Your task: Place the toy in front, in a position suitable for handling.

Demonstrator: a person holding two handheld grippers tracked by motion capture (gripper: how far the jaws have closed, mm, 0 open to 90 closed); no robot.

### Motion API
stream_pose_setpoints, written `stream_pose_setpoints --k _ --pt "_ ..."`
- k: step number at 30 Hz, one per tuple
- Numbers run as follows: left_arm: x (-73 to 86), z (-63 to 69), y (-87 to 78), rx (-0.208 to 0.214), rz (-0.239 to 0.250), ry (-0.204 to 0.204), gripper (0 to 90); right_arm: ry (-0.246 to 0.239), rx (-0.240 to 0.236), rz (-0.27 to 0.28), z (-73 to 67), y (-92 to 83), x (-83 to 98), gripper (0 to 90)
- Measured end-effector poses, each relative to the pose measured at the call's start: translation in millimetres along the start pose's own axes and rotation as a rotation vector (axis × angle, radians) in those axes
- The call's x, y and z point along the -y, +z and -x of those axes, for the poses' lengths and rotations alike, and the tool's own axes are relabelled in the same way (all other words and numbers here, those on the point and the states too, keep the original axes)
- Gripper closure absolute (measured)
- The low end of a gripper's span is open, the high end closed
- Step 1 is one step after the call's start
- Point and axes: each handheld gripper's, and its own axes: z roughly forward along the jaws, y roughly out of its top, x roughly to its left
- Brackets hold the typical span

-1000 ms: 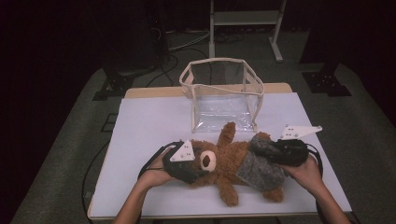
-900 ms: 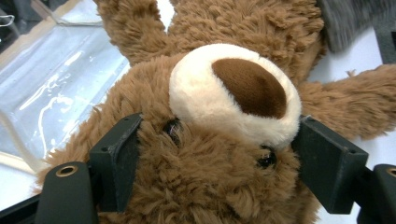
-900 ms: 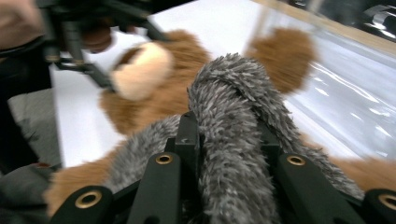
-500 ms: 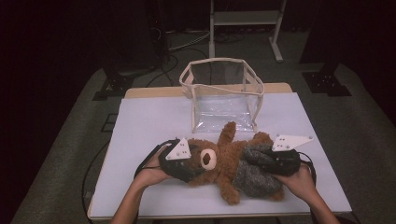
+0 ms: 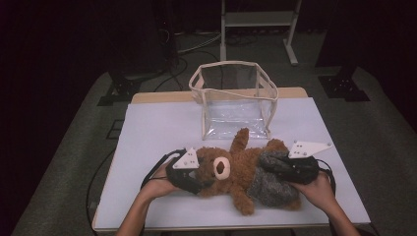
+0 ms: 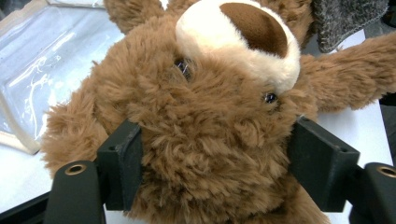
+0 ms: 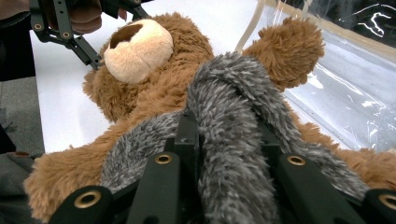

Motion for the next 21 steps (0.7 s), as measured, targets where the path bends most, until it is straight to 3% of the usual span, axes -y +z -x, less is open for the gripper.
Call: stream_pose_setpoints --k 5,13,21 --pt "-4.2 4.8 3.2 0.013 0.007 0.005 27.7 -0.036 0.009 -0.016 -4.1 3.8 -13.0 70.4" --pt "-9.8 11.6 7.5 0.022 0.006 0.034 27.9 -0.113 -0.012 -0.077 -16.1 32.0 -35.7 70.2" --pt "-8.6 10.7 8.7 0.017 0.018 0.033 29.8 -0.072 -0.05 -0.075 -10.2 28.1 -39.0 70.2"
